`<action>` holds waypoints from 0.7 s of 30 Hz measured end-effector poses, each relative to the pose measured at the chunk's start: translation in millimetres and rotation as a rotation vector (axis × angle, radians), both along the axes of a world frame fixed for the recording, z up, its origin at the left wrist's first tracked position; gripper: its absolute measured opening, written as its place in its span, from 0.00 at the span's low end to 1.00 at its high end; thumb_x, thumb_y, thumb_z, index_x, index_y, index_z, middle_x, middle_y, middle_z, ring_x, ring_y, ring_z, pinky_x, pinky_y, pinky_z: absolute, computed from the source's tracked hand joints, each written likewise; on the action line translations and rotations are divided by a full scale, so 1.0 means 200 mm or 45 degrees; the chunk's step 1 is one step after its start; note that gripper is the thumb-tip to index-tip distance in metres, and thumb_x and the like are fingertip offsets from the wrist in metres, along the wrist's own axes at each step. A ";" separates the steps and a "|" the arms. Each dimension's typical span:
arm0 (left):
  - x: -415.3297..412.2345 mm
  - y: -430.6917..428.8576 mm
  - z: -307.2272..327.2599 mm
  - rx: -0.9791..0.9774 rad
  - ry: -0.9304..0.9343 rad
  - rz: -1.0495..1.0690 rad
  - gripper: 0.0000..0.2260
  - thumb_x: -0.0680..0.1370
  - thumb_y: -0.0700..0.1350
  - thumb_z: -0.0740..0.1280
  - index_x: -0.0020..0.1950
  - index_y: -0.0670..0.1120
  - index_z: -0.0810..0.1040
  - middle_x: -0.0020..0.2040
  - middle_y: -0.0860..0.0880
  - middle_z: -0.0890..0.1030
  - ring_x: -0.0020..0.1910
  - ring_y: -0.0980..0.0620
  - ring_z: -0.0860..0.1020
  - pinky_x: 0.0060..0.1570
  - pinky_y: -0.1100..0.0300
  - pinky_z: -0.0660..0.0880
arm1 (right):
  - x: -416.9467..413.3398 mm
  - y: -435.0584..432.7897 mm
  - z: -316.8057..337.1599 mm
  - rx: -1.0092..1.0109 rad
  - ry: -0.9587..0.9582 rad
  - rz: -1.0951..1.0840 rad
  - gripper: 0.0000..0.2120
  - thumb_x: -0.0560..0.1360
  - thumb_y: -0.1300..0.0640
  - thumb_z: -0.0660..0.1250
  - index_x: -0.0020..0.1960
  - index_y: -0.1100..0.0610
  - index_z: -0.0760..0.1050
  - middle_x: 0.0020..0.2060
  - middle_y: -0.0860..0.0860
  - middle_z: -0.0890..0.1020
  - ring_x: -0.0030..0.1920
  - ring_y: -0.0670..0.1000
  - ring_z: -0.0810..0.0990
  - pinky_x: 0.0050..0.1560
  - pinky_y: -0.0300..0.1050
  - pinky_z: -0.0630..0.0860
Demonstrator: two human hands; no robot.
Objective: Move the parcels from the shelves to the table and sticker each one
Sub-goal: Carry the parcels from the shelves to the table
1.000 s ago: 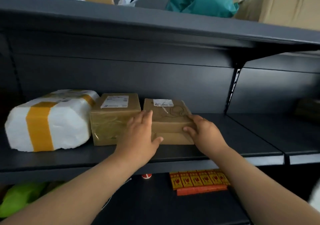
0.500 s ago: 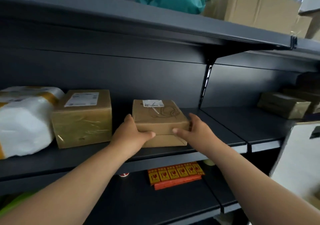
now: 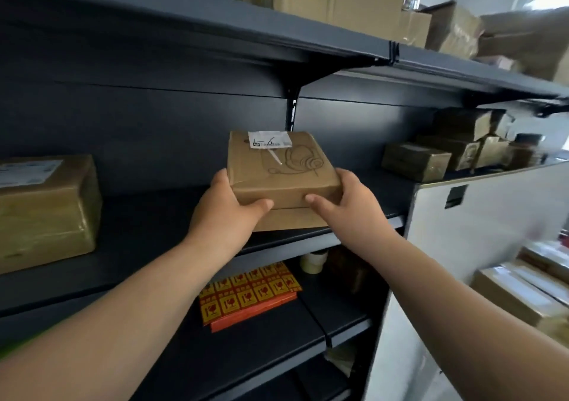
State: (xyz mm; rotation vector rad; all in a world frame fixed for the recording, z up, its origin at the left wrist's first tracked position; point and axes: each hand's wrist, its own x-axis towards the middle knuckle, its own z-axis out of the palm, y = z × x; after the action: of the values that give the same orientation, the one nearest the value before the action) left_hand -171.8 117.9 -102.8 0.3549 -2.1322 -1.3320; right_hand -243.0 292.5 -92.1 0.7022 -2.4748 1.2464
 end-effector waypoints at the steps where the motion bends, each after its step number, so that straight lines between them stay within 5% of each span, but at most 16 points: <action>1: -0.01 0.05 0.01 -0.005 0.007 -0.058 0.26 0.69 0.50 0.75 0.64 0.55 0.69 0.54 0.56 0.78 0.53 0.54 0.77 0.56 0.50 0.77 | 0.02 0.06 0.01 -0.004 0.019 -0.048 0.30 0.75 0.48 0.69 0.72 0.53 0.62 0.51 0.42 0.72 0.49 0.43 0.71 0.38 0.28 0.66; 5: -0.04 0.23 0.04 -0.023 0.065 -0.292 0.26 0.70 0.48 0.75 0.63 0.55 0.69 0.54 0.56 0.78 0.54 0.55 0.77 0.56 0.51 0.76 | 0.14 0.27 0.03 -0.045 0.060 -0.255 0.29 0.74 0.48 0.70 0.71 0.52 0.64 0.52 0.43 0.73 0.52 0.45 0.73 0.50 0.38 0.69; 16: 0.03 0.64 -0.03 -0.030 0.022 -0.766 0.27 0.69 0.51 0.75 0.64 0.53 0.68 0.52 0.58 0.77 0.52 0.55 0.76 0.53 0.54 0.75 | 0.60 0.68 -0.08 -0.119 -0.058 -0.745 0.27 0.73 0.48 0.70 0.68 0.52 0.66 0.51 0.43 0.74 0.52 0.46 0.75 0.52 0.41 0.73; 21: 0.06 0.90 -0.13 0.024 -0.051 -0.946 0.27 0.70 0.50 0.75 0.65 0.52 0.68 0.53 0.56 0.77 0.52 0.57 0.75 0.47 0.60 0.73 | 0.70 0.92 -0.16 -0.153 -0.121 -0.855 0.26 0.72 0.50 0.71 0.67 0.52 0.67 0.53 0.43 0.76 0.57 0.47 0.76 0.59 0.51 0.77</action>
State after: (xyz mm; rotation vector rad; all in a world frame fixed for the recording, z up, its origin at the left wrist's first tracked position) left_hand -160.4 297.9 -129.0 -0.4626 -2.3862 -1.7344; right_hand -103.2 475.8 -124.5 -0.2219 -2.3643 1.1482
